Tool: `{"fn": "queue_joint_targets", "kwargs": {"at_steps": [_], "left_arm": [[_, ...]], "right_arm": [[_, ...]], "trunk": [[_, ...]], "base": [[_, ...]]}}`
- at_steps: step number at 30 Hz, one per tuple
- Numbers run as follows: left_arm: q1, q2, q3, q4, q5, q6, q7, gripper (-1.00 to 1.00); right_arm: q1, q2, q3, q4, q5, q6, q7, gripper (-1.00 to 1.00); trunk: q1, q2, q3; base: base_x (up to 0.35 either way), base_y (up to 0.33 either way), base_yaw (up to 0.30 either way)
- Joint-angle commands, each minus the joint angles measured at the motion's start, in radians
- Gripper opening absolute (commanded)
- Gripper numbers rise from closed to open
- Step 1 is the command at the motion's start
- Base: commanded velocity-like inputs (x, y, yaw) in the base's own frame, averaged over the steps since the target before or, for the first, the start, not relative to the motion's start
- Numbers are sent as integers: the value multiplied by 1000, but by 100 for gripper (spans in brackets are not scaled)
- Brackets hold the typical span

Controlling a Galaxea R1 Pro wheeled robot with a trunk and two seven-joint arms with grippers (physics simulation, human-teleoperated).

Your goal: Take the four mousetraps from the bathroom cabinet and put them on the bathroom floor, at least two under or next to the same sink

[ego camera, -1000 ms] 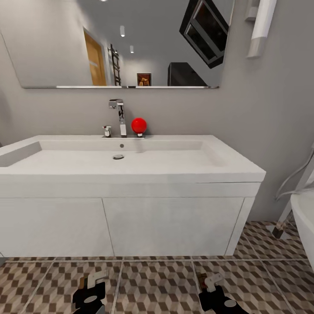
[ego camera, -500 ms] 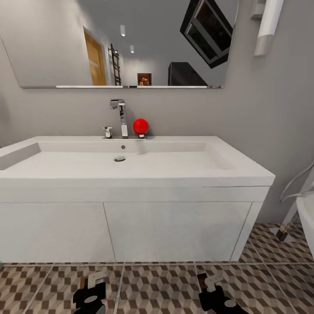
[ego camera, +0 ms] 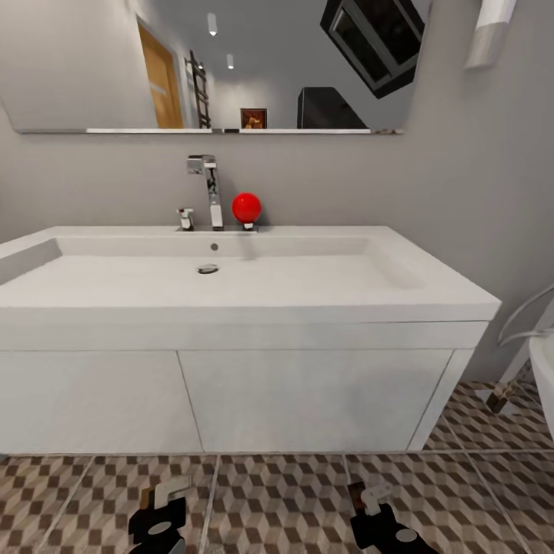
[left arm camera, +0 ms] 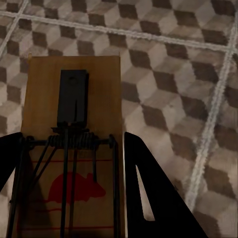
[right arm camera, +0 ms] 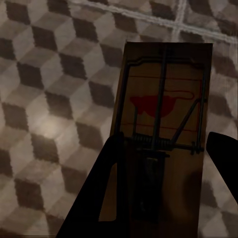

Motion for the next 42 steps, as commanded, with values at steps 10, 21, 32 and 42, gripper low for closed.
{"fn": "queue_joint_targets", "kwargs": {"at_steps": [10, 21, 32, 42], "left_arm": [[-1, 1, -14, -12, 3, 7, 10, -100], [-2, 2, -15, -29, -3, -5, 10, -100], [-27, 7, -15, -76, -5, 5, 10, -100], [-68, 11, -15, -78, -5, 6, 1, -100]], "right_arm": [[-1, 1, -10, -25, 9, -5, 4, -100], [-1, 1, -10, -55, 9, -39, 3, -100], [-1, 3, -11, -78, 8, -45, 3, -100], [-1, 12, -11, -126, 8, -44, 3, -100]], "trunk": [[4, -3, -40], [9, -5, -82], [14, -8, -125], [15, -8, -129]], "base": [[0, 0, 0], [0, 0, 0], [0, 0, 0], [0, 0, 0]]}}
